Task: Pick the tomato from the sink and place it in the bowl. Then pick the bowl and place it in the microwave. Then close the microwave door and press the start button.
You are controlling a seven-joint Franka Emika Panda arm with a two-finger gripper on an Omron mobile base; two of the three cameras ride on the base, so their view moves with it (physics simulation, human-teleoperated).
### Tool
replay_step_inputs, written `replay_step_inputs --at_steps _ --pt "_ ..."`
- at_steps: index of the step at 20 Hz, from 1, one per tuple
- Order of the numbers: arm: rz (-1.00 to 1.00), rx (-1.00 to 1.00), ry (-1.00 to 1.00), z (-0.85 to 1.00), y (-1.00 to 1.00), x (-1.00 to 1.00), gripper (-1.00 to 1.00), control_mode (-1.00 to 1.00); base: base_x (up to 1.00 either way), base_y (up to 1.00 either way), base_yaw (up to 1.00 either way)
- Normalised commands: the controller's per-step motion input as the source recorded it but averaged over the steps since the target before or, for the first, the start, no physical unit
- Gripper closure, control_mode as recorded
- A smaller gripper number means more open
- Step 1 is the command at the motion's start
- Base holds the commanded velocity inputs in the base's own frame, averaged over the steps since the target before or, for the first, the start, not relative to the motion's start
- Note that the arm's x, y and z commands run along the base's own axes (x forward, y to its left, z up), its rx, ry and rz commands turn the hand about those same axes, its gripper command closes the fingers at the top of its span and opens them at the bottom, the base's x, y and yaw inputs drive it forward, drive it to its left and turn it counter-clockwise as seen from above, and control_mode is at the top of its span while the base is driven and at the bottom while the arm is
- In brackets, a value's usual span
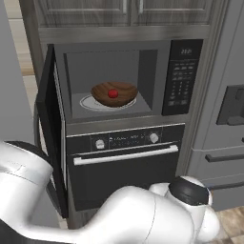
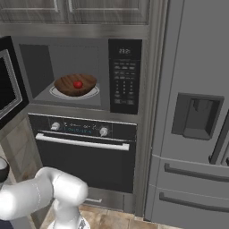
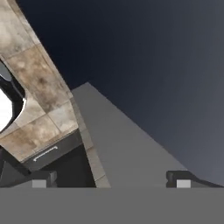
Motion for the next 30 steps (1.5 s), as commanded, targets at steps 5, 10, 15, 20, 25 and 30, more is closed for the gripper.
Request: replay_step_inputs --at_steps 5,10,15,20,25,30 --pt "-0.09 -0.15 -0.14 -0.25 0.10 0.48 -1.00 -1.00 0.00 0.00 0.00" --pt "-0.06 -0.07 -0.18 -0.20 -0.24 0.21 -1.00 -1.00 0.00 0.00 0.00" --pt "-0.03 0.00 -0.16 -0.06 -0.92 0.04 -1.00 -1.00 0.00 0.00 0.00" --pt "-0.02 0.00 -0.11 0.00 -1.00 0.27 -1.00 -1.00 0.00 0.00 0.00" --pt "0.00 0.01 -0.14 0.00 -1.00 0.09 -1.00 -1.00 0.00 0.00 0.00" --pt "0.00 0.06 -0.14 0.00 -1.00 -0.01 -1.00 -1.00 0.00 0.00 0.00"
